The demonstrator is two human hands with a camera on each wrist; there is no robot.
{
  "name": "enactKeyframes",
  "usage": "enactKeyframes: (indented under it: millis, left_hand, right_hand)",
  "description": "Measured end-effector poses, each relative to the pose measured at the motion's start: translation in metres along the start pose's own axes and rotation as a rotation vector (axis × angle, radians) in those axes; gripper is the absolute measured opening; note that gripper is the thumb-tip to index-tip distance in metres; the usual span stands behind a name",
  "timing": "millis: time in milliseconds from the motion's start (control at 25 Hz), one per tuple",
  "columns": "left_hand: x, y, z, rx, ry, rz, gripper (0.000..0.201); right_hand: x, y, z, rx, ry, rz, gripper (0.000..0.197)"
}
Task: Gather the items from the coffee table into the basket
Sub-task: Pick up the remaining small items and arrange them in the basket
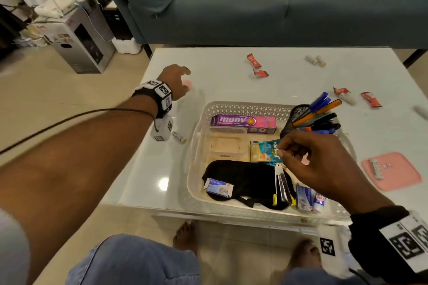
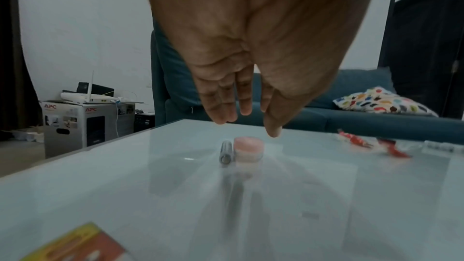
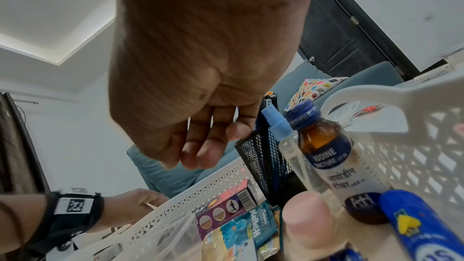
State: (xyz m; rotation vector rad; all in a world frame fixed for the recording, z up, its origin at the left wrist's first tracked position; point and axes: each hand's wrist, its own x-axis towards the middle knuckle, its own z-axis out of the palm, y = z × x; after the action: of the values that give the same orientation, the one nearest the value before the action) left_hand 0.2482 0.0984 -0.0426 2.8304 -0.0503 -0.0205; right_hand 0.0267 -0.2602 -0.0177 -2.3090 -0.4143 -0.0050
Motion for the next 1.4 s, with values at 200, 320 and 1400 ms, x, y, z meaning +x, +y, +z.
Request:
enactKeyframes:
  millis: [200, 320, 1400]
  left_hand:
    - [0.035, -0.009, 0.035, 0.067, -0.024, -0.037, 0.038]
    - [0.03, -0.01, 0.037, 0.095, -0.005, -0.047, 0.035]
    - [-0.217, 0.169, 0.042, -0.55, 0.067, 0.387, 0.044]
  right_hand:
    - [0.004, 0.008, 0.004, -0.009, 0.005, -0.015, 0.006]
    - [0.003, 0.009, 0.002, -0.004, 0.007, -0.01, 0.004]
    - [0.0, -0.001, -0.014, 0.228, 0.075, 0.342, 0.021]
